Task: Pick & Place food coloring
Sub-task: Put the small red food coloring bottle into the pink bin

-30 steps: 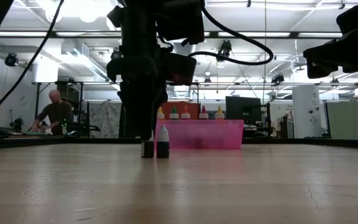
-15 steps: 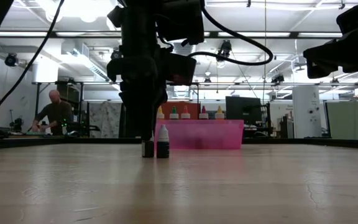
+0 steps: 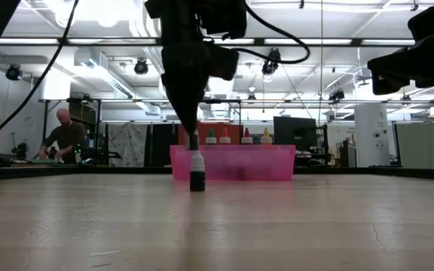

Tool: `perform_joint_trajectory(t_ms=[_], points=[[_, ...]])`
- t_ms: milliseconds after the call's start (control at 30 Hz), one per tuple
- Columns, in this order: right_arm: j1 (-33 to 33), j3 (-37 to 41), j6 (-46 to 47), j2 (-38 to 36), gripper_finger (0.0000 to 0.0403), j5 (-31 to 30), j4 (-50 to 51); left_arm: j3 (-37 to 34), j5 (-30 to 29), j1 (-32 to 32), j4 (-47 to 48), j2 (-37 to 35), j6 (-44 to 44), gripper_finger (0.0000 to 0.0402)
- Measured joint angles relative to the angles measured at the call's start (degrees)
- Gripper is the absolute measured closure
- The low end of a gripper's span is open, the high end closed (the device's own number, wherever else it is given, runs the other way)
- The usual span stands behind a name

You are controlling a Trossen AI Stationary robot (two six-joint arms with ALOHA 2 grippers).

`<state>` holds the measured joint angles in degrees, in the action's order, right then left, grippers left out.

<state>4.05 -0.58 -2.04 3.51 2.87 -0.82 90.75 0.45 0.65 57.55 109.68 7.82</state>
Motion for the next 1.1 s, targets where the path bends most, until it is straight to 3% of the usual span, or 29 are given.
perform_joint_trajectory(t_ms=[667, 900, 1100], points=[[0.02, 0.00, 0.04, -0.02, 0.0394, 0.02, 0.00, 4.29, -0.03, 6.20, 4.38, -0.45, 4.01, 0.0360], [0.02, 0.01, 0.01, -0.02, 0.0394, 0.02, 0.00, 6.41, 6.26, 8.04, 6.08, -0.76, 6.06, 0.0360], [0.07, 0.00, 0.05, -0.02, 0.0394, 0.00, 0.00, 11.27, 6.56, 11.18, 11.20, -0.76, 4.30, 0.0360]])
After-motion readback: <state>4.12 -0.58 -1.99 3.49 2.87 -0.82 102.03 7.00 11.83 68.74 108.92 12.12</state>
